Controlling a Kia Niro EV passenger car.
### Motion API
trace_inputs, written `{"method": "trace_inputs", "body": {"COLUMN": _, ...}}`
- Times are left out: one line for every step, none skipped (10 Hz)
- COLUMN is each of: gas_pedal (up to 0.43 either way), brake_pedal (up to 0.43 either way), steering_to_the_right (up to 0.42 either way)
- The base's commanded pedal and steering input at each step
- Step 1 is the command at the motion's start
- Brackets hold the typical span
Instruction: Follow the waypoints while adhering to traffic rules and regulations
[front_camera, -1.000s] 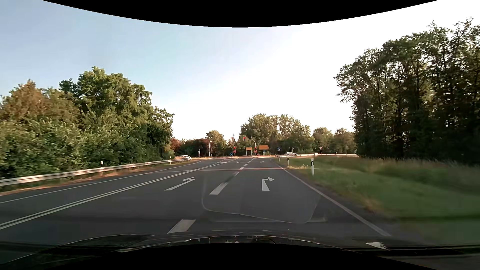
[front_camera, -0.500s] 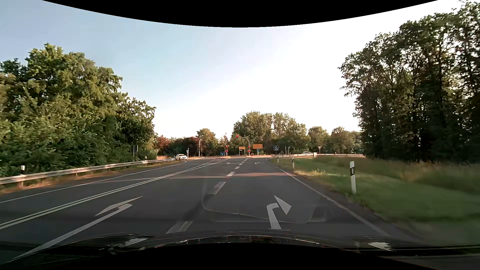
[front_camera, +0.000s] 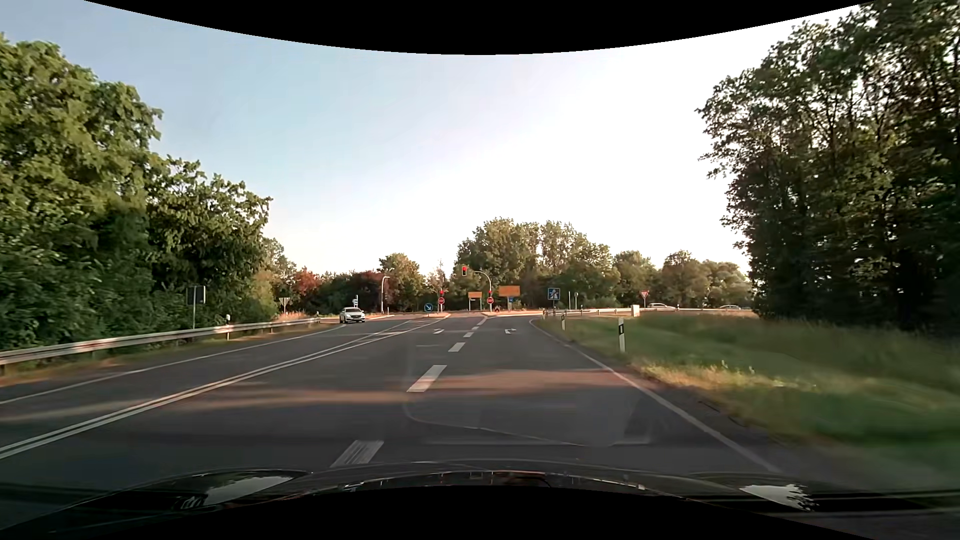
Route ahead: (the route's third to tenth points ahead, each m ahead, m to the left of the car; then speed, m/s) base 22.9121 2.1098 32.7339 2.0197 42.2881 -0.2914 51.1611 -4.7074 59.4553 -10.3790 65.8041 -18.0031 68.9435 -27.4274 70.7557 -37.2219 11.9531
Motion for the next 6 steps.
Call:
{"method": "trace_inputs", "body": {"gas_pedal": 0.13, "brake_pedal": 0.0, "steering_to_the_right": 0.008}}
{"method": "trace_inputs", "body": {"gas_pedal": 0.13, "brake_pedal": 0.0, "steering_to_the_right": 0.007}}
{"method": "trace_inputs", "body": {"gas_pedal": 0.118, "brake_pedal": 0.0, "steering_to_the_right": 0.006}}
{"method": "trace_inputs", "body": {"gas_pedal": 0.118, "brake_pedal": 0.0, "steering_to_the_right": 0.005}}
{"method": "trace_inputs", "body": {"gas_pedal": 0.11, "brake_pedal": 0.0, "steering_to_the_right": 0.004}}
{"method": "trace_inputs", "body": {"gas_pedal": 0.087, "brake_pedal": 0.0, "steering_to_the_right": 0.004}}
